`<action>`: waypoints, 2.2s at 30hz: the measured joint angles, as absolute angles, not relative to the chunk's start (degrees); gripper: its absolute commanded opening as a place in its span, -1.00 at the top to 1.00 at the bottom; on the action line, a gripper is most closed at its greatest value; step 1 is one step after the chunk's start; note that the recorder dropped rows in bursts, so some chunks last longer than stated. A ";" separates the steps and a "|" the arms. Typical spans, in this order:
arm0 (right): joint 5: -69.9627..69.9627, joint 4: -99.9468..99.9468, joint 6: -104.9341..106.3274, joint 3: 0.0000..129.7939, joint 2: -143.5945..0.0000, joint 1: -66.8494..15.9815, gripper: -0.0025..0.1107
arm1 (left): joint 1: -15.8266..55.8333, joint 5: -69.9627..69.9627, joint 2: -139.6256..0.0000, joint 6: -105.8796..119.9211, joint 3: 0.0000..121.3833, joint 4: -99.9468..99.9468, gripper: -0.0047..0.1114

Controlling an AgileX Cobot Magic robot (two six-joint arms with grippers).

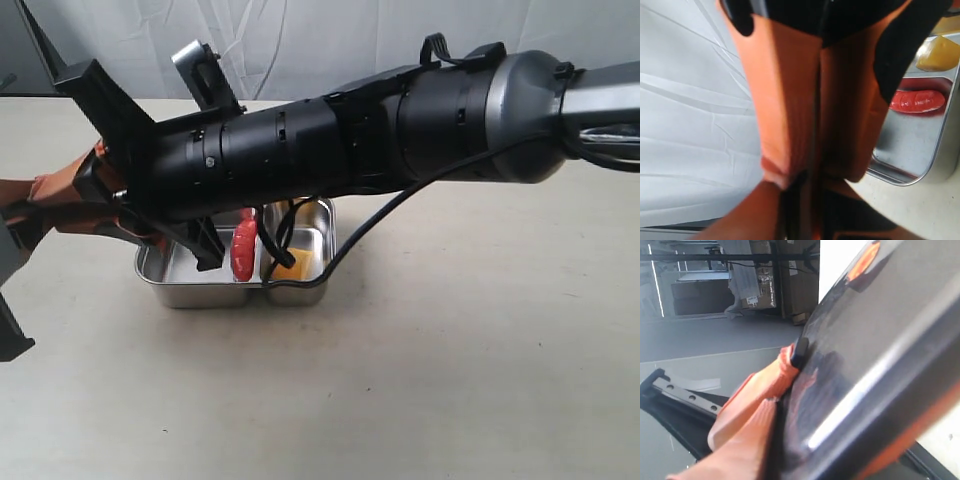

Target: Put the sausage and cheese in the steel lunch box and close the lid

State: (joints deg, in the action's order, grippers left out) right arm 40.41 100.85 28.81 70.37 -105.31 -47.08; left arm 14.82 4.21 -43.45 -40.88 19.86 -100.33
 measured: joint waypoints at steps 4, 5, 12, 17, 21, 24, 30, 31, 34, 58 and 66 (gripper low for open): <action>37.63 100.93 31.04 70.37 -105.08 -47.55 0.97 | 14.82 3.85 -43.72 -41.00 19.86 -100.22 0.92; 37.23 100.93 31.63 70.37 -104.95 -47.58 0.97 | 14.82 3.74 -43.82 -41.00 19.86 -99.99 0.92; 35.23 101.08 34.91 70.50 -104.87 -48.03 0.97 | 14.82 3.37 -43.82 -41.21 19.86 -99.85 0.92; 34.47 100.96 35.13 70.52 -104.42 -47.75 0.91 | 14.82 3.37 -43.95 -41.45 19.86 -99.54 0.92; 38.00 100.15 35.00 70.52 -104.29 -45.72 0.52 | 14.83 4.50 -43.95 -41.97 20.08 -98.75 0.92; 40.52 99.22 35.00 70.52 -104.29 -44.35 0.18 | 14.94 5.44 -43.95 -42.08 20.35 -98.75 0.92; 36.35 98.88 35.26 70.42 -104.48 -41.97 0.01 | 14.94 7.39 -43.95 -41.96 20.35 -98.86 0.92; 36.09 98.88 35.26 70.42 -104.48 -41.89 0.05 | 14.94 7.58 -43.95 -41.96 20.35 -98.86 0.92; 35.84 98.88 35.26 70.42 -104.48 -41.84 0.59 | 14.94 7.69 -43.85 -41.83 20.35 -98.86 0.92; 35.12 97.42 38.72 70.42 -104.48 -36.41 0.97 | 15.42 5.21 -43.65 -43.50 20.25 -88.38 0.10; 39.92 97.34 42.25 70.42 -106.43 -26.96 0.97 | 15.42 -4.13 -43.90 -45.43 23.63 -73.06 0.11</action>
State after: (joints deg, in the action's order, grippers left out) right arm 39.92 97.34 42.25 70.42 -106.43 -26.96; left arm 15.42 -4.13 -43.90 -45.43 23.63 -73.06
